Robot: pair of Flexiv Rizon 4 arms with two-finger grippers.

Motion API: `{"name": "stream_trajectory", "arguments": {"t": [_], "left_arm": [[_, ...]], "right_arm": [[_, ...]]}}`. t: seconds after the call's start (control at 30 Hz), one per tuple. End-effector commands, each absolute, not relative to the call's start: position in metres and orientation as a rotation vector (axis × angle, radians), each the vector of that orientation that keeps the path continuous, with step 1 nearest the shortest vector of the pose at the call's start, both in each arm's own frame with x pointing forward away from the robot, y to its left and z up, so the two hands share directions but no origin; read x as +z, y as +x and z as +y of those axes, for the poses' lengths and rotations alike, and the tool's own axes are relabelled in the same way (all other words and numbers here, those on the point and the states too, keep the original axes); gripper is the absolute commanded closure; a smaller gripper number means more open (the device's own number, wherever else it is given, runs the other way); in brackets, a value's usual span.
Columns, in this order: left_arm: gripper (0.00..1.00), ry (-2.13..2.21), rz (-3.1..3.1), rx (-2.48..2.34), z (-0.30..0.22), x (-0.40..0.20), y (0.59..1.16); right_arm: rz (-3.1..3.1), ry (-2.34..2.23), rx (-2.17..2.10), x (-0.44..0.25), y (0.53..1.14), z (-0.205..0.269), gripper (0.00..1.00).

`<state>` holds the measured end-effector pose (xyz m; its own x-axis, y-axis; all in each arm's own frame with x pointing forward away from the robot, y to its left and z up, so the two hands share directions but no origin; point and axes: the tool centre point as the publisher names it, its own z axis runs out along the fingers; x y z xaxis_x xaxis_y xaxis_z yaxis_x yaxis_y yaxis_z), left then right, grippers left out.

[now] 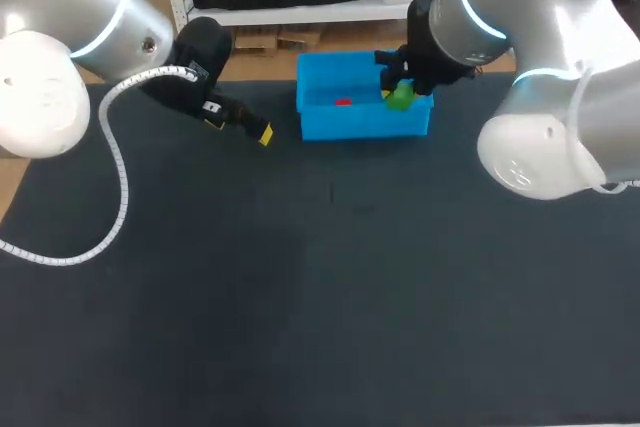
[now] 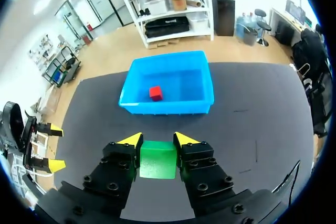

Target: Use the left arm to pick the red cube and place it into the blue plastic box first, then use the right arm to grasp the green cube and put it into the same blue plastic box after the first action is fully finished.

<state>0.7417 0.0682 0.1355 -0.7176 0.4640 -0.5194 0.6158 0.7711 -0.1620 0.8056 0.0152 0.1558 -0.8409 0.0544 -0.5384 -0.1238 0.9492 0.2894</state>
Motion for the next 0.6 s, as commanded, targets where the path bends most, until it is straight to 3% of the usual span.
{"name": "stream_trajectory", "arguments": {"t": [0.03,0.6], "left_arm": [[0.00,0.817,2.503,-0.456,0.069,0.135,0.742],[0.00,0.817,2.503,-0.456,0.069,0.135,0.742]], "right_arm": [[2.494,-0.032,0.423,0.151,0.822,0.017,1.00],[2.546,-0.046,0.395,0.125,0.914,0.031,1.00]]}}
